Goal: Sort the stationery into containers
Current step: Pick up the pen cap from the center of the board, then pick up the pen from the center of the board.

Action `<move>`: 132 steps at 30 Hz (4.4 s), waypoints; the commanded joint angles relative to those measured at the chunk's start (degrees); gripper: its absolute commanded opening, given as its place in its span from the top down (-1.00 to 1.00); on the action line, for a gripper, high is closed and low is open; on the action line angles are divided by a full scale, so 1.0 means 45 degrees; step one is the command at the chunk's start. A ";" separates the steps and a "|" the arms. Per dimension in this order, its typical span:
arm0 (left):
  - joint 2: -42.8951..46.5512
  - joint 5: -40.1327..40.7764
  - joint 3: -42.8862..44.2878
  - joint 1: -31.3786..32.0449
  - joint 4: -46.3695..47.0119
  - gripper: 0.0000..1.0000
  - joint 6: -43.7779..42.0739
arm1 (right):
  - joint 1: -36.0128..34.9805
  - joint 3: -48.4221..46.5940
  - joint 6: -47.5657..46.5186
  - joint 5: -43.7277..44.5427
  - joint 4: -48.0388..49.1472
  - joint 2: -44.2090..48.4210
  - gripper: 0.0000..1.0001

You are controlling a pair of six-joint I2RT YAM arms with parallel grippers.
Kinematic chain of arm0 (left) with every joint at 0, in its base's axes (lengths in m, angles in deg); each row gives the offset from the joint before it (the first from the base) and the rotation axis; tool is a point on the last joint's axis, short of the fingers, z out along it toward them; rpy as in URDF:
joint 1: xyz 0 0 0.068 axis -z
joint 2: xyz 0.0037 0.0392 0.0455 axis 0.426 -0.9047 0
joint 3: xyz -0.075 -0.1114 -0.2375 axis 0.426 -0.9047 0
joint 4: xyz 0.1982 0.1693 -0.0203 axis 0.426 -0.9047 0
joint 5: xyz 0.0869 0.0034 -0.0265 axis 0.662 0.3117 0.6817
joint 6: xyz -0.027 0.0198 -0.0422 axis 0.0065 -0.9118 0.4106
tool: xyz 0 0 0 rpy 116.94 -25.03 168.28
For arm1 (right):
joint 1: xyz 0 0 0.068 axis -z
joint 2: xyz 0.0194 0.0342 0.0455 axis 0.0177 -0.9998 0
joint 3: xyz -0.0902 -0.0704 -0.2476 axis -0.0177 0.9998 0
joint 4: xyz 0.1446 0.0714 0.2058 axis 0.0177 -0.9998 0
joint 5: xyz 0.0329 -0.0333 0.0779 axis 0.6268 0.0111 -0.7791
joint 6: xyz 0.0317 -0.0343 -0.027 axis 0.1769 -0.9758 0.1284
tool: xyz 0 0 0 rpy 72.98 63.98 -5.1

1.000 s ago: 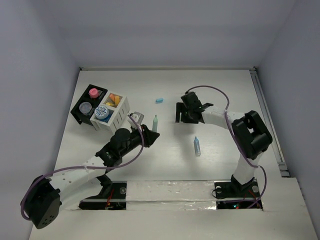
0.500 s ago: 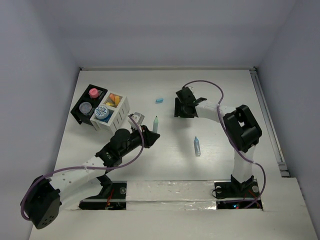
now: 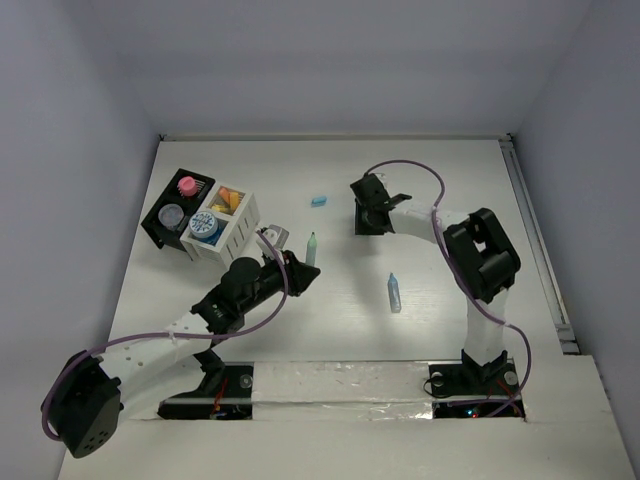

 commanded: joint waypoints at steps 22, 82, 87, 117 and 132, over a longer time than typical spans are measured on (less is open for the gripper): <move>-0.1144 -0.1212 0.0146 0.0009 0.1897 1.00 0.0668 | 0.0008 0.1237 0.0066 -0.2378 0.3530 0.2716 0.84; -0.3079 0.0721 0.2861 0.0243 0.1861 1.00 0.0415 | -0.2705 0.4521 0.2140 -0.3012 0.8046 0.7101 0.82; -0.2826 0.1072 0.2958 0.0243 0.1685 1.00 0.0317 | -0.2941 0.4541 0.1885 -0.2290 0.7890 0.7120 0.82; -0.2884 0.2947 0.4032 0.0243 0.2408 1.00 -0.0190 | -0.3585 0.6005 0.2647 -0.3461 0.8399 0.8643 1.00; -0.1849 0.3182 0.5692 0.0243 0.1470 1.00 -0.1246 | -0.3818 0.7625 0.2139 -0.4886 0.6971 0.8663 1.00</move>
